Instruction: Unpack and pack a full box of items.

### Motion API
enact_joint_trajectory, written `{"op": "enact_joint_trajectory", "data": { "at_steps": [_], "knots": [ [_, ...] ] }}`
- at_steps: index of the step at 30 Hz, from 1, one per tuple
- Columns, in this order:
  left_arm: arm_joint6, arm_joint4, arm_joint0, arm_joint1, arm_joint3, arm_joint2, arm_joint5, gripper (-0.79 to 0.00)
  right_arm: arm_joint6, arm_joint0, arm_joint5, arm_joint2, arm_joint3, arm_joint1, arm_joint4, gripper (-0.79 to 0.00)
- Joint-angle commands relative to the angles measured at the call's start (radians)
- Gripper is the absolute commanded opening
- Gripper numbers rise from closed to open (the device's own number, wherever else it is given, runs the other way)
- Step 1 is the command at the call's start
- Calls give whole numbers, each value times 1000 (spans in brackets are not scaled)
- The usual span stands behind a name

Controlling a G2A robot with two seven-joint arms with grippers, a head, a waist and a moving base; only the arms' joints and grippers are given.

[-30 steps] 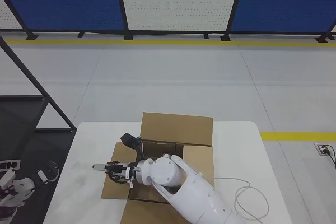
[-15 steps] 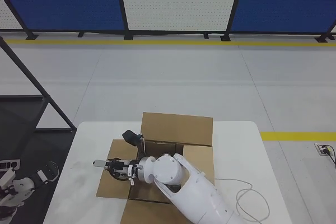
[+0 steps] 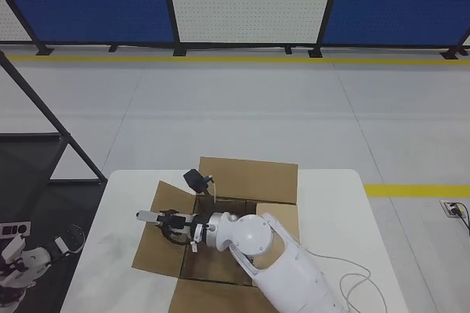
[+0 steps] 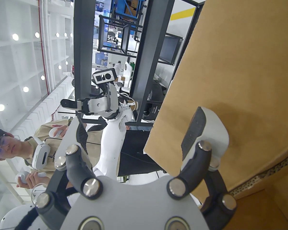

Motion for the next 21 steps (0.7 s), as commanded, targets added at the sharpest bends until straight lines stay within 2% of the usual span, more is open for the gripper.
{"op": "enact_joint_trajectory", "data": {
  "at_steps": [1, 7, 13, 17, 21],
  "knots": [
    [0, 2, 0, 0, -5, -1, 3, 0, 19, -18, 0, 29, -30, 10, 0, 0],
    [-7, 5, 0, 2, -35, -23, 13, 0, 114, -60, -13, 122, -91, 38, 24, 0],
    [-55, 87, -18, 16, -119, -63, 54, 0, 214, -116, -39, 221, -159, 71, 36, 0],
    [-98, 189, -64, 31, -186, -62, 110, 0, 255, -180, -62, 309, -243, 99, 24, 0],
    [-135, 276, -144, 46, -217, -15, 158, 0, 280, -271, -83, 419, -355, 126, 38, 0]
  ]
}}
